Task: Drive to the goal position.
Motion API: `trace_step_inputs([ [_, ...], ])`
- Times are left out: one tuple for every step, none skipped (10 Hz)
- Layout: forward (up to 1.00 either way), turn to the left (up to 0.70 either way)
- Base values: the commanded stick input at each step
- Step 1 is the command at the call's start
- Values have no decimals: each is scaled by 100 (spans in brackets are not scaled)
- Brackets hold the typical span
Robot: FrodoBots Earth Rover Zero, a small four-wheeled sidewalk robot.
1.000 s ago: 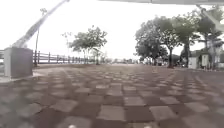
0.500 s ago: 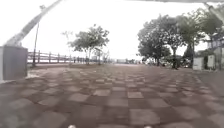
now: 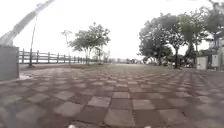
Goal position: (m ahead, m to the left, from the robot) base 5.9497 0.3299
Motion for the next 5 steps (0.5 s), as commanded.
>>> trace_step_inputs([
  [85, 0],
  [85, 0],
  [85, 0],
  [85, 0],
  [85, 0],
])
